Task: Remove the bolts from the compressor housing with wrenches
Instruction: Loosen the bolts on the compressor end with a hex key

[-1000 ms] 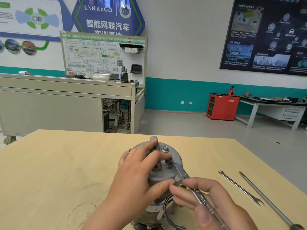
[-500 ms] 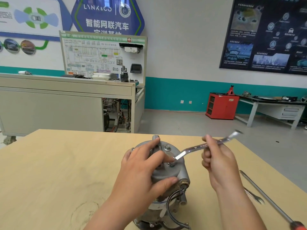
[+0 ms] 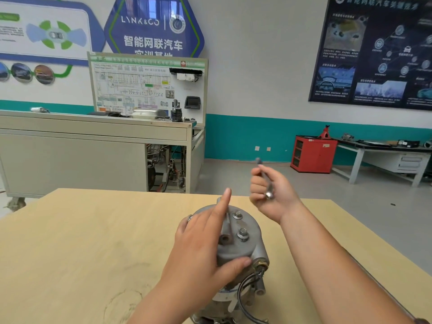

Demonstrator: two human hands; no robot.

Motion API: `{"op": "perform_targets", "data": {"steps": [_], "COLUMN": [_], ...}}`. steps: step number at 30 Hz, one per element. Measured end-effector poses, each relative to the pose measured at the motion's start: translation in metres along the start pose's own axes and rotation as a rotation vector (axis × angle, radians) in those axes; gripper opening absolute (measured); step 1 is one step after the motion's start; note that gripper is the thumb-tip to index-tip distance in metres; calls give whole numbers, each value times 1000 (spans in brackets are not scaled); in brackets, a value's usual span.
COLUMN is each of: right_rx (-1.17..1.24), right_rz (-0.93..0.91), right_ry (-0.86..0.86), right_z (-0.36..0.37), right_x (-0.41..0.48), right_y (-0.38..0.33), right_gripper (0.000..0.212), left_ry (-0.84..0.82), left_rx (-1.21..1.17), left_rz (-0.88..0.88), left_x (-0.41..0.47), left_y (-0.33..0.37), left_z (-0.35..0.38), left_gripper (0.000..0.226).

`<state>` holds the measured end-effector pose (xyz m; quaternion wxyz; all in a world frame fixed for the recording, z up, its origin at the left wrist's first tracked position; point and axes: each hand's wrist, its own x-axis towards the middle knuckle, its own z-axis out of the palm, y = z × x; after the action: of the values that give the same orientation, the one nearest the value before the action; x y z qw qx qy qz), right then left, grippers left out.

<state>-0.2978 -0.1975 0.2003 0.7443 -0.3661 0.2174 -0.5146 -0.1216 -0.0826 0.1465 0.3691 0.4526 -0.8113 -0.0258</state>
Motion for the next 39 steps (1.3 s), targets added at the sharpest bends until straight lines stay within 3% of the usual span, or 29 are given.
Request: {"op": "perform_targets", "data": {"steps": [3,5,6,8,11,14,18,20,22,23,25,26,28,29,31,33,36,39], "right_rx": [116,157,175,169,247,191,129,-101,-279,-312,-424,-488,-456,-384,-317,-388,-429,-932], "right_rz": [-268,-359,-382,-371,-241,-306,-309,-252,-204,-140,-65,-83,-189,-269,-445,-537,-411,-268], "right_ry": [206,244,216,100,-302,-88,-102,-174,142,176,85,59,92,194,227,386,493,397], "right_z": [-16,-21,-21,-22,-22,-9,8,24,32,39,49,50,44,45,36,18,-4,2], "right_x": [-36,-71,-89,-119,-141,-159,-171,-174,-174,-170,-174,-177,-179,-178,-170,-142,-82,-23], "right_y": [5,7,10,19,43,43,55,72,73,67,66,69,76,79,78,65,40,22], "right_gripper": [21,9,5,29,39,40,22,41,53,45,8,12,77,93,73,55,25,32], "left_ry": [14,26,35,50,56,56,48,62,77,79,76,78,94,94,83,64,29,38], "left_rx": [-8,-14,-19,-30,-37,-27,-12,-31,-46,-44,-38,-43,-59,-63,-76,-80,-53,-53], "left_rz": [9,14,19,28,13,11,22,27,30,34,34,30,20,17,13,9,6,21], "left_x": [-1,-2,-2,-3,-3,-3,-4,-3,-3,-3,-2,-2,-3,-3,-3,-3,-3,-3], "left_y": [-1,-2,-3,-3,-2,-1,0,0,0,0,1,1,1,0,0,0,2,1], "left_z": [1,2,3,3,2,1,2,2,2,2,3,3,4,4,4,3,1,1], "left_gripper": [85,84,83,77,66,58,51,52,51,49,46,45,45,43,38,36,32,36]}}
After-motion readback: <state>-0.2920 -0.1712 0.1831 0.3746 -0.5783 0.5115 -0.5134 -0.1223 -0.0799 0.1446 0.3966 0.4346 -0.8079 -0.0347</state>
